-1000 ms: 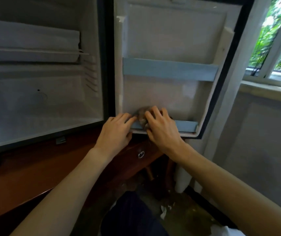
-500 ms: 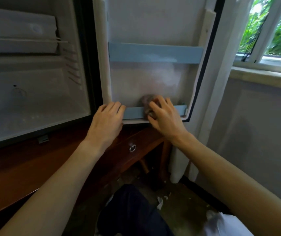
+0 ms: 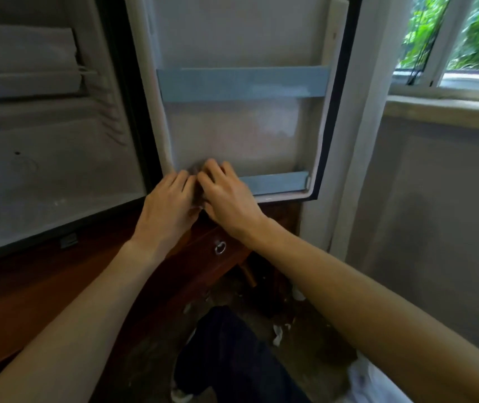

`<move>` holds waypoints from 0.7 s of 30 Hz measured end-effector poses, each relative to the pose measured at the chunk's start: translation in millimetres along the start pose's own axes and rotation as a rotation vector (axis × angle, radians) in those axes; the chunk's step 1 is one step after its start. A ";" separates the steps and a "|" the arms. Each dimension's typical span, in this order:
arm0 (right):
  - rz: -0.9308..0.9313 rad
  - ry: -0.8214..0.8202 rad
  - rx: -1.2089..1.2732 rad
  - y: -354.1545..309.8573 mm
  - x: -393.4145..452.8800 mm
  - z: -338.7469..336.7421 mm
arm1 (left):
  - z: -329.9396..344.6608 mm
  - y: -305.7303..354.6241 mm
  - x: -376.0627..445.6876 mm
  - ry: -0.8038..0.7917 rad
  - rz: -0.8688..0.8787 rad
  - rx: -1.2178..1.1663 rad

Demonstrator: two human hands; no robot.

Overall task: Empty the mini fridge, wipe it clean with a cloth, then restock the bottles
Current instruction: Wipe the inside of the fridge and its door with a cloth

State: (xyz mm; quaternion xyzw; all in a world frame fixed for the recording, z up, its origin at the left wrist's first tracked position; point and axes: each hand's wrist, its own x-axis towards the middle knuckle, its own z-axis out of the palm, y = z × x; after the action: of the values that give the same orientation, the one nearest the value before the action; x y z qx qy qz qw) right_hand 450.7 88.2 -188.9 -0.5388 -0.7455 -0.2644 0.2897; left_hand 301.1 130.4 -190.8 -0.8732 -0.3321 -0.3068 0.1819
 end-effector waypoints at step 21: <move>-0.030 -0.057 -0.065 4.6 -7.4 -1.3 | -2.4 0.5 -1.1 0.006 0.001 -0.003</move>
State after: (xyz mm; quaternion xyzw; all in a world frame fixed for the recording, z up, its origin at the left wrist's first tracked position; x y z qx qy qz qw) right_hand 457.1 83.8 -192.9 -0.5440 -0.7525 -0.2773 0.2467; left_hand 299.8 128.2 -189.8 -0.8728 -0.3305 -0.3096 0.1818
